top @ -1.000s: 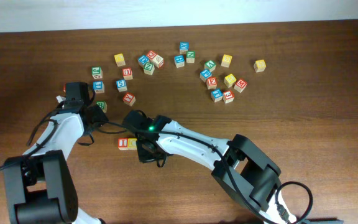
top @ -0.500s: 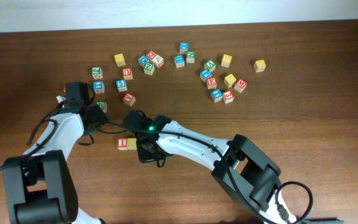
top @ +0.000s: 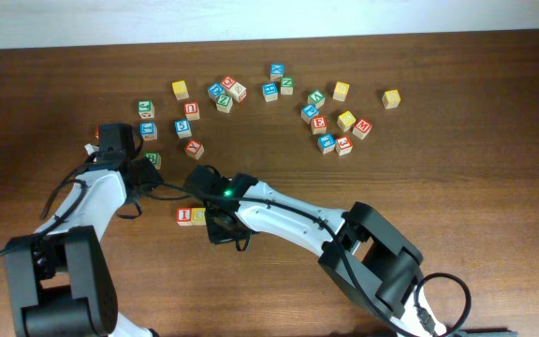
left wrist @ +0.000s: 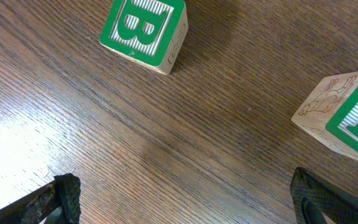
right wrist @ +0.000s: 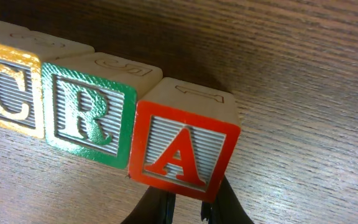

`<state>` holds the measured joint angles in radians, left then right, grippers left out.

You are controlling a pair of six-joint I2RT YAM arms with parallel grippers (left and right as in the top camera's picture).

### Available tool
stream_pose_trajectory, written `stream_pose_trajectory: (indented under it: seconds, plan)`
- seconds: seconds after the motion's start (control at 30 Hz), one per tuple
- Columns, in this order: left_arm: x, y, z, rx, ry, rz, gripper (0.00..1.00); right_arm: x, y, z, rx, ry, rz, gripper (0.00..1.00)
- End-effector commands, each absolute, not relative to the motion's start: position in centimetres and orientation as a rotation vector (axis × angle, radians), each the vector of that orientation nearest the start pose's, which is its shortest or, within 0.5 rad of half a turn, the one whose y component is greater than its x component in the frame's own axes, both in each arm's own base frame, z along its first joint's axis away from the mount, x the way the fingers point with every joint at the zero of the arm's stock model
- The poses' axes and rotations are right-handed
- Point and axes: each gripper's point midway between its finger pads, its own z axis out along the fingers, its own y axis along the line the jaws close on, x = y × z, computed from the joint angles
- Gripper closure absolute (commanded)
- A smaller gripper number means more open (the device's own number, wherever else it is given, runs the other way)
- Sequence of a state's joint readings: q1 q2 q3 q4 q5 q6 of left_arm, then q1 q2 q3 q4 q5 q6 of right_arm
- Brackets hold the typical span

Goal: Spell out ICRA

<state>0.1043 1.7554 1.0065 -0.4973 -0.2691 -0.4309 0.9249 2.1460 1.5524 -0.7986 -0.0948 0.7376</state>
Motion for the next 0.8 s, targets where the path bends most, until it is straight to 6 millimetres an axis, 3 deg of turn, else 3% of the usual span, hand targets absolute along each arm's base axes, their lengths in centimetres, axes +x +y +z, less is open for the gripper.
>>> stream_pose_trajectory:
  seconds: [0.0,0.67,0.77]
  plan:
    - [36.1,8.4,2.3,-0.794,2.647,0.295,0.01,25.3,36.2,0.2,-0.299,3.059,0.272,0.89]
    - [36.1,8.4,2.3,-0.794,2.647,0.295,0.01,25.0,35.9,0.1,-0.3,3.075,0.26,0.89]
    - [36.1,8.4,2.3,-0.794,2.647,0.295,0.01,24.2,35.7,0.1,-0.304,3.114,0.266,0.96]
